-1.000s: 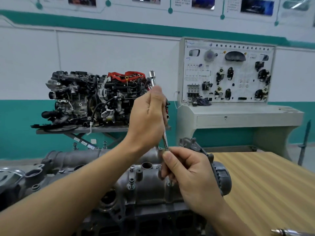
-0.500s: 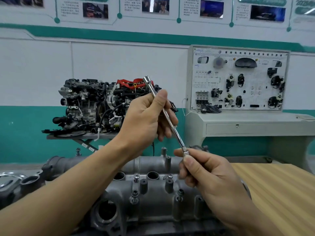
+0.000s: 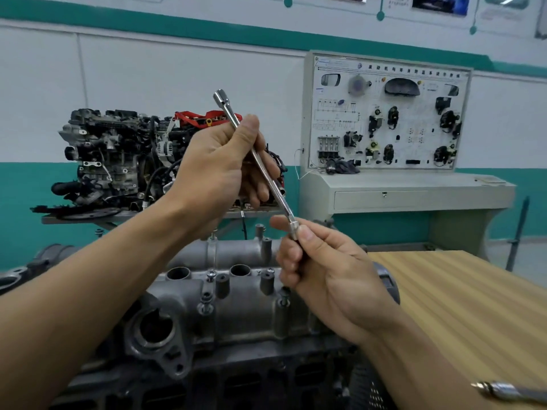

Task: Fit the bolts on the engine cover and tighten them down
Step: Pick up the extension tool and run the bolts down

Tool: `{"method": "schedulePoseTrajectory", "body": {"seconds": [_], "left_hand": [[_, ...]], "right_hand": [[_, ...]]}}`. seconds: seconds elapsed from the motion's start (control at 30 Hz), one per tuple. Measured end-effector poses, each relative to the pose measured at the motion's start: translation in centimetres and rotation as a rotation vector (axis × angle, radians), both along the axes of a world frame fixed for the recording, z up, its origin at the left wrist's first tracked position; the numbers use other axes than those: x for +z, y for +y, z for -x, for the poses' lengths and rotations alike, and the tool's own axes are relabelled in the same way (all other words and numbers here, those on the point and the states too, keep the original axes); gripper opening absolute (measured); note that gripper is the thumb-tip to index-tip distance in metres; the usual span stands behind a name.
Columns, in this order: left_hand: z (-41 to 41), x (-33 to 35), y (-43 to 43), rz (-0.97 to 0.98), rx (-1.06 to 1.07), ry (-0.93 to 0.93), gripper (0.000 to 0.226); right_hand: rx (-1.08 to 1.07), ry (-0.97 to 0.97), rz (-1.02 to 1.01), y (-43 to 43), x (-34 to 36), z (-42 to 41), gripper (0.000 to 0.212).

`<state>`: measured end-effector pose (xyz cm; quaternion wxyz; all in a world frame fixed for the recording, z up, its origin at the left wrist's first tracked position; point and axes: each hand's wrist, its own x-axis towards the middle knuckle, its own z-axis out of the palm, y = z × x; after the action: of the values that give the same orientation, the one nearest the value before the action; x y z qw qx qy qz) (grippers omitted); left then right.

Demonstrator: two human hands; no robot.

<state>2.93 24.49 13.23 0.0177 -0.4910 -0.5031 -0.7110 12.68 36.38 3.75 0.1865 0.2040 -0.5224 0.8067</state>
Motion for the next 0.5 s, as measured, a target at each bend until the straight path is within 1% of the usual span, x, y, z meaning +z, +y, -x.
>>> {"method": "schedulePoseTrajectory", "body": {"seconds": [0.1,0.2,0.37,0.5], "left_hand": [[-0.08,0.05,0.03,-0.001,-0.011,-0.001,0.035],[-0.15,0.06,0.0,0.012,-0.024,0.017,0.034],[-0.14,0.08,-0.21,0.0,-0.02,0.065,0.034],[0.04,0.05,-0.3,-0.034,-0.01,0.116,0.035]], "right_hand": [[0.062,0.006,0.057,0.28,-0.01,0.1,0.029],[0.06,0.003,0.08,0.24,-0.09,0.23,0.031],[-0.007,0.004,0.103,0.12,-0.06,-0.03,0.026],[-0.077,0.009,0.107,-0.25,-0.13,0.02,0.03]]}}
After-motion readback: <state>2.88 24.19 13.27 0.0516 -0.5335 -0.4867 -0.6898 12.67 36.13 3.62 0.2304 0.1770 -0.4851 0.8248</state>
